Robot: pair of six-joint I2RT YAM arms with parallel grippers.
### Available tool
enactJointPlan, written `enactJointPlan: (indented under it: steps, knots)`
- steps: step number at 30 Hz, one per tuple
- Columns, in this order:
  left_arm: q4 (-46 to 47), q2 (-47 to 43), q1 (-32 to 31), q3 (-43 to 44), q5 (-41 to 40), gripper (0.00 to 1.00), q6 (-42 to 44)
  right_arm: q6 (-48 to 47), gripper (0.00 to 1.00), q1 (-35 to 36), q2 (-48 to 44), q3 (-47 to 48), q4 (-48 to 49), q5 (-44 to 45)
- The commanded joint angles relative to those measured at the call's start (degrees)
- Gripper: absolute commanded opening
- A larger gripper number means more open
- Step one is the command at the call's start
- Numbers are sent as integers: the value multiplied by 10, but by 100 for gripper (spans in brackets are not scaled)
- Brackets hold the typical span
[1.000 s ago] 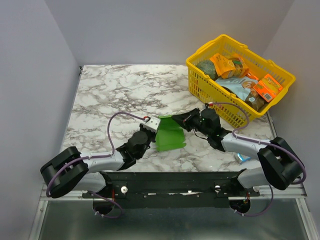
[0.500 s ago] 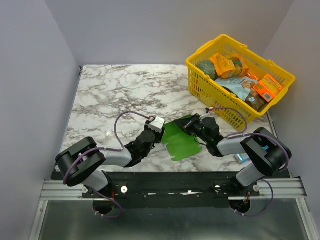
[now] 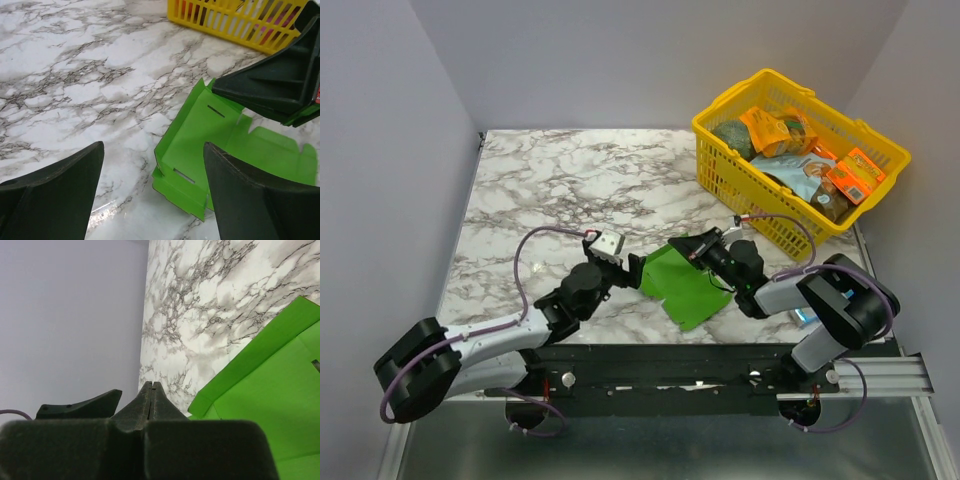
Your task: Fold the paper box
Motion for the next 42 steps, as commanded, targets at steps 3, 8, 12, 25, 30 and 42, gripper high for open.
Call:
enactJointPlan:
  steps: [3, 8, 12, 25, 30, 42]
  knots:
    - [-109, -34, 56, 11, 103, 89, -18, -33, 1, 2, -62, -3, -70, 36]
    - [-179, 81, 93, 97, 191, 82, -14, -53, 18, 2, -120, -14, -138, 62]
    - [-198, 129, 106, 134, 241, 82, -17, -66, 43, 2, -171, -19, -185, 75]
    - [-284, 234, 120, 213, 296, 63, -35, -76, 57, 2, -307, -17, -324, 109]
    - [-276, 251, 120, 212, 328, 35, -43, -77, 57, 2, -324, -17, -339, 109]
    - [-237, 131, 78, 189, 145, 0, 90, 16, 69, 2, -271, 8, -389, 58]
